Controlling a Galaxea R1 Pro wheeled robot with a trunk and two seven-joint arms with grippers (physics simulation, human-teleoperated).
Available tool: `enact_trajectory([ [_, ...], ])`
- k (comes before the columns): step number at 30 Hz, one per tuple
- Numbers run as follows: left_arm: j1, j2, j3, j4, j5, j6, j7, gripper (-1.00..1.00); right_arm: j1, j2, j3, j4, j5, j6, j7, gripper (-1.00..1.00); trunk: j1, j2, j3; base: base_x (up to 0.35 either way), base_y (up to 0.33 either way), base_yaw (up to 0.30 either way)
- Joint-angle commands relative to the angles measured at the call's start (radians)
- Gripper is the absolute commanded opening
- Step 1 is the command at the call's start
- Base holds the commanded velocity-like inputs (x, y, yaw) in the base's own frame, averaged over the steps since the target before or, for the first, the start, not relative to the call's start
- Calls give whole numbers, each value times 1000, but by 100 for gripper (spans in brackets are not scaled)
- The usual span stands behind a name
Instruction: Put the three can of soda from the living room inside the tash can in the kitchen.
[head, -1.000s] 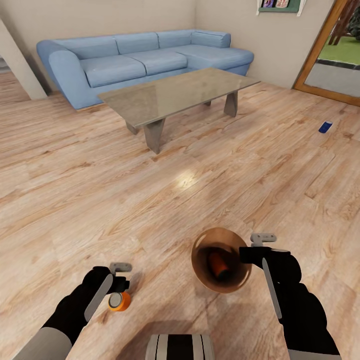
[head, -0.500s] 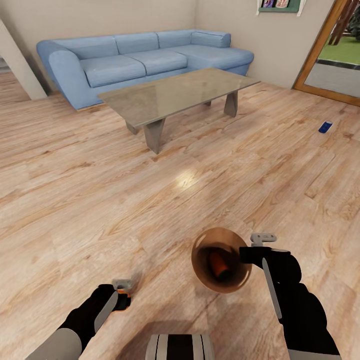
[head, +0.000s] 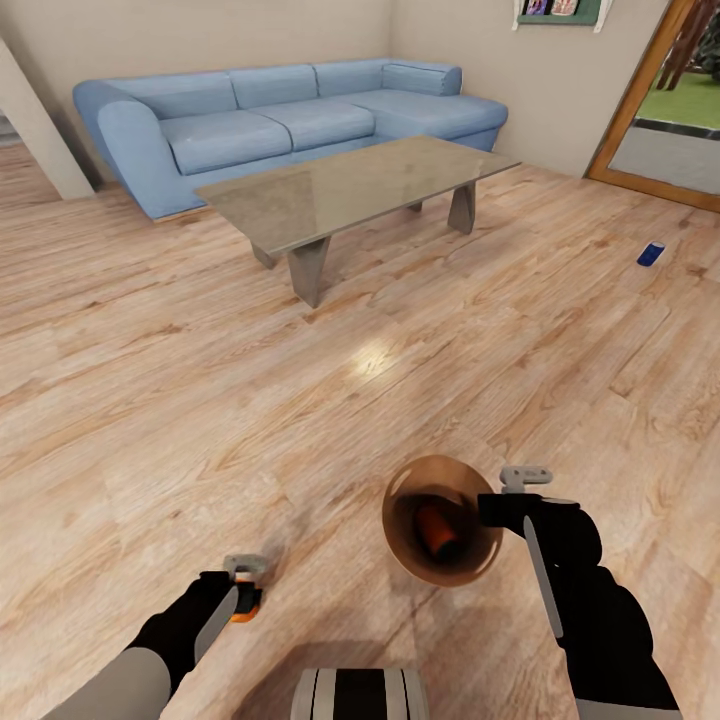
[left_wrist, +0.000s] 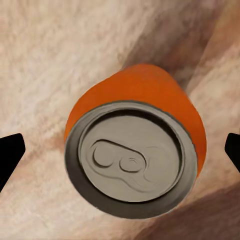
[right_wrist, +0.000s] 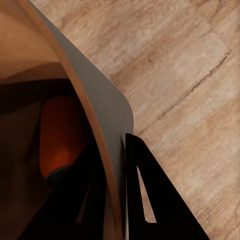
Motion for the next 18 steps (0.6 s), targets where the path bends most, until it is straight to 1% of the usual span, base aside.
enact_trajectory([
  [1, -11, -5, 0, 28, -2, -14, -3, 100, 0, 0, 0, 0, -13, 0, 5, -100, 0, 0, 0, 0, 0, 0],
  [2, -22, -13, 0, 61, -5, -42, -15, 100, 0, 0, 1, -1, -13, 0, 5, -100, 0, 0, 0, 0, 0, 0],
  [5, -31, -21, -1, 92, -8, -68, -32, 100, 0, 0, 1, -1, -13, 0, 4, -100, 0, 0, 0, 0, 0, 0],
  [11, -34, -28, -1, 117, -10, -81, -39, 100, -1, 0, 3, -1, -13, 0, 5, -100, 0, 0, 0, 0, 0, 0],
  [18, -34, -27, -1, 134, -11, -85, -40, 100, 0, 0, 3, -1, -13, 0, 5, -100, 0, 0, 0, 0, 0, 0],
])
